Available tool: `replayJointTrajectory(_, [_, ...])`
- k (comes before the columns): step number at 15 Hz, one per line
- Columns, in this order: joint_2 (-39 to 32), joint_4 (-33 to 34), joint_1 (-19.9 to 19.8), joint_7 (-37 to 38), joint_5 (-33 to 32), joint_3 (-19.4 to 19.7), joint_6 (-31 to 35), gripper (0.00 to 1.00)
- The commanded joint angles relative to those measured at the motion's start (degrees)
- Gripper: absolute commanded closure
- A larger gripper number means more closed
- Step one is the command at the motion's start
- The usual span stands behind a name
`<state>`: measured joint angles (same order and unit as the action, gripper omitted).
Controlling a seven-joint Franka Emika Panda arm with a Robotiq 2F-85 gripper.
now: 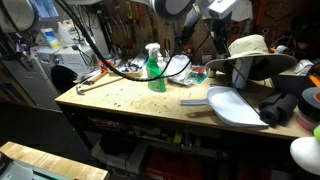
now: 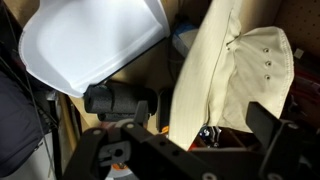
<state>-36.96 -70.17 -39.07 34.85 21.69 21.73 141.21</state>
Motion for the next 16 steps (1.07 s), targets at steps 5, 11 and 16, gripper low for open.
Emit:
replayJointTrajectory(5, [-4.55, 4.91, -3.37, -1.09, -0.67, -2.52, -2.11, 0.0])
replayJointTrajectory(11, [-9.78, 11.31, -7.85, -6.0, 1.2, -7.51, -0.75, 0.0])
replayJointTrajectory(16, [-14.81, 18.28, -11.0, -8.41, 2.86, -12.8, 0.05, 0.42])
